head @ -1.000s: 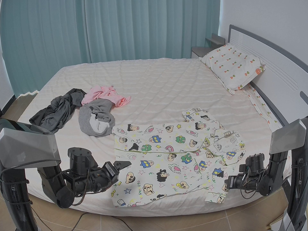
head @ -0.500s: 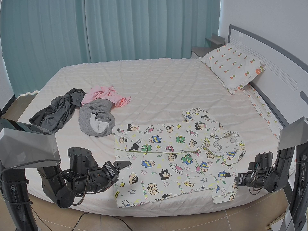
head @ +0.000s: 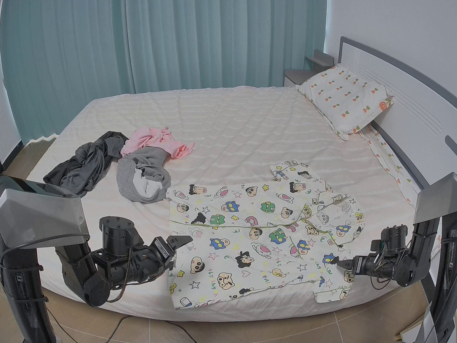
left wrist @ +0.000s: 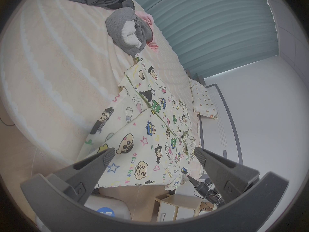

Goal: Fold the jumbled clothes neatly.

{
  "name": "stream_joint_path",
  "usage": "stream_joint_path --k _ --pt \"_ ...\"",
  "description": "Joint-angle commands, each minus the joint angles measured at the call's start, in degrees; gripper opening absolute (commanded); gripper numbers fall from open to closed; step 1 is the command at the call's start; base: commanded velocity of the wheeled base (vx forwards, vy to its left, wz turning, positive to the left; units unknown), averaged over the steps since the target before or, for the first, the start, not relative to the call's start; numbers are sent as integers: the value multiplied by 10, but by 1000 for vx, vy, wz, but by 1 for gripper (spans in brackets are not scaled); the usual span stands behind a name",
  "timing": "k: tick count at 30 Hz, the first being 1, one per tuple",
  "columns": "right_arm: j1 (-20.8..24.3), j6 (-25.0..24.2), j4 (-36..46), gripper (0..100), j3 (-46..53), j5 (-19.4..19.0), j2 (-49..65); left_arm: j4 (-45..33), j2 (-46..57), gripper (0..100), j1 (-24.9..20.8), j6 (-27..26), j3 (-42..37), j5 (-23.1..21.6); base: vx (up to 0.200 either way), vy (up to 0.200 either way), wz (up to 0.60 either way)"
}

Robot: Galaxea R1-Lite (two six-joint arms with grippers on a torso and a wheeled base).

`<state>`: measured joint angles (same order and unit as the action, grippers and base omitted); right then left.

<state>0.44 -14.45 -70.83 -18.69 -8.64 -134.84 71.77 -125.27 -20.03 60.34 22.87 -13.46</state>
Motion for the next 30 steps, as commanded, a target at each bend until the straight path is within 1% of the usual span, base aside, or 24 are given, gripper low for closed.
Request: stream_joint_path --k 1,2,3,4,5,6,8,9,12,13,14,15,20,26,30 --pt "82 -127 -11 100 15 -3 73 -14 -19 100 1 -34 14 12 0 0 0" --pt "99 -153 -13 100 17 0 70 -24 -21 100 -3 -51 14 26 0 0 0" --pt "112 -167 -20 100 21 3 67 -42 -23 100 -8 -69 15 44 0 0 0" --pt "117 -168 -30 100 26 3 63 -66 -24 100 -16 -85 17 62 0 0 0" --pt "117 -168 -30 100 26 3 63 -66 -24 100 -16 -85 17 62 0 0 0" --pt "120 -167 -56 100 42 2 56 -116 -25 100 -33 -98 24 85 0 0 0" --pt "120 -168 -73 100 47 1 51 -141 -26 100 -43 -99 31 92 0 0 0" --pt "120 -168 -99 100 53 0 40 -173 -25 100 -62 -102 41 109 0 0 0" --pt "121 -167 -145 100 67 2 11 -216 -25 100 -96 -101 46 149 0 0 0" --pt "121 -167 -145 100 67 2 11 -216 -25 100 -96 -101 46 149 0 0 0" --pt "121 -167 -172 100 78 2 -2 -226 -28 100 -111 -101 46 170 0 0 0" --pt "121 -166 -186 100 83 2 -10 -227 -30 100 -113 -101 46 179 0 0 0" --pt "123 -165 -187 100 84 2 -12 -225 -38 100 -128 -99 46 191 0 0 0" --pt "123 -167 -187 100 84 2 -6 -224 -74 100 -150 -107 71 249 0 0 0" --pt "122 -168 -187 100 85 2 -2 -226 -76 100 -150 -124 71 254 0 0 0"
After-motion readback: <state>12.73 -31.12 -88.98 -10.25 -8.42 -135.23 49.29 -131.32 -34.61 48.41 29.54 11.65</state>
